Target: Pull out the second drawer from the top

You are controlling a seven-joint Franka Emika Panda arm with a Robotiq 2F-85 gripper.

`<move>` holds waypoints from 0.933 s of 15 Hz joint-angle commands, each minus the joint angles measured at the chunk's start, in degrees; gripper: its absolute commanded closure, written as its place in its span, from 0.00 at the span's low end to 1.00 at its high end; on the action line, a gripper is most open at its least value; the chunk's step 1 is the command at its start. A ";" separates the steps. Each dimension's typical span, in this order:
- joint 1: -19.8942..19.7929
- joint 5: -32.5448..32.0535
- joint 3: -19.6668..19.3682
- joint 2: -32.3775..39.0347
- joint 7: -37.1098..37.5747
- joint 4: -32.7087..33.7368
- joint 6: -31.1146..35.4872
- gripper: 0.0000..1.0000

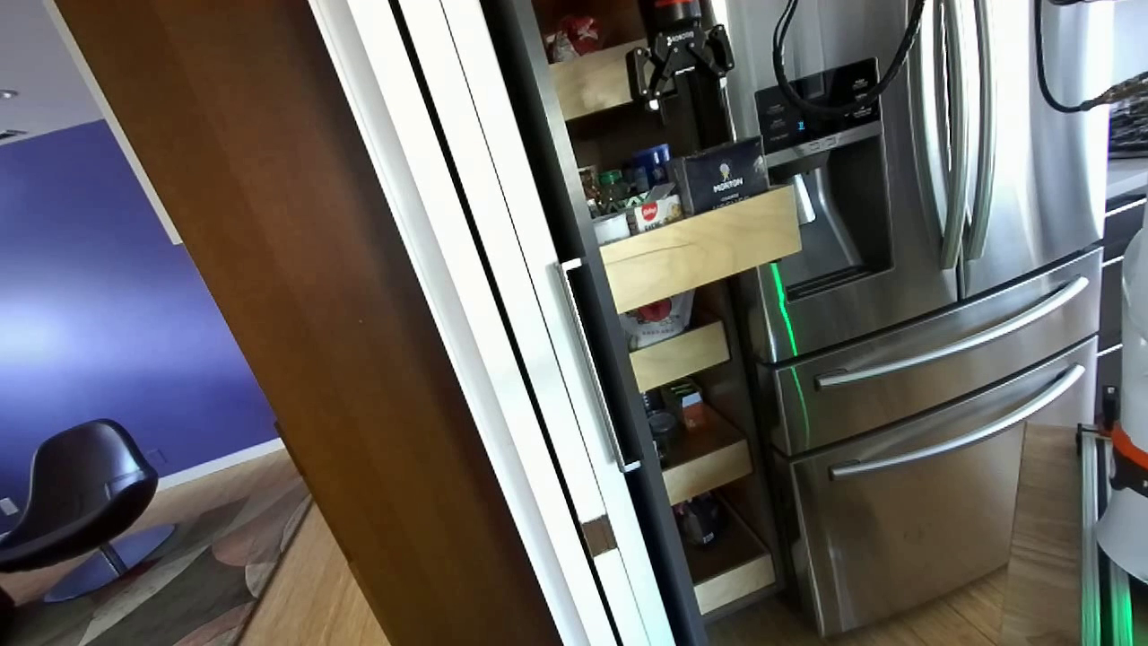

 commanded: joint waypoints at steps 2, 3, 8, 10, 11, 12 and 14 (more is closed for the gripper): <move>0.64 2.60 0.61 -2.15 1.09 -2.11 -1.02 0.00; 0.55 3.34 0.49 -2.77 1.51 -2.91 -0.43 0.00; 0.41 2.53 0.29 -2.86 -0.35 -4.24 0.04 0.00; 0.62 2.45 -0.16 -4.23 -1.05 -6.90 -0.15 0.00; 0.56 2.46 -0.17 -4.76 -1.23 -7.77 -0.10 0.00; 0.52 2.47 -0.16 -5.15 -1.34 -8.30 -0.04 0.00; 0.48 2.47 -0.14 -5.45 -1.38 -8.58 -0.07 0.00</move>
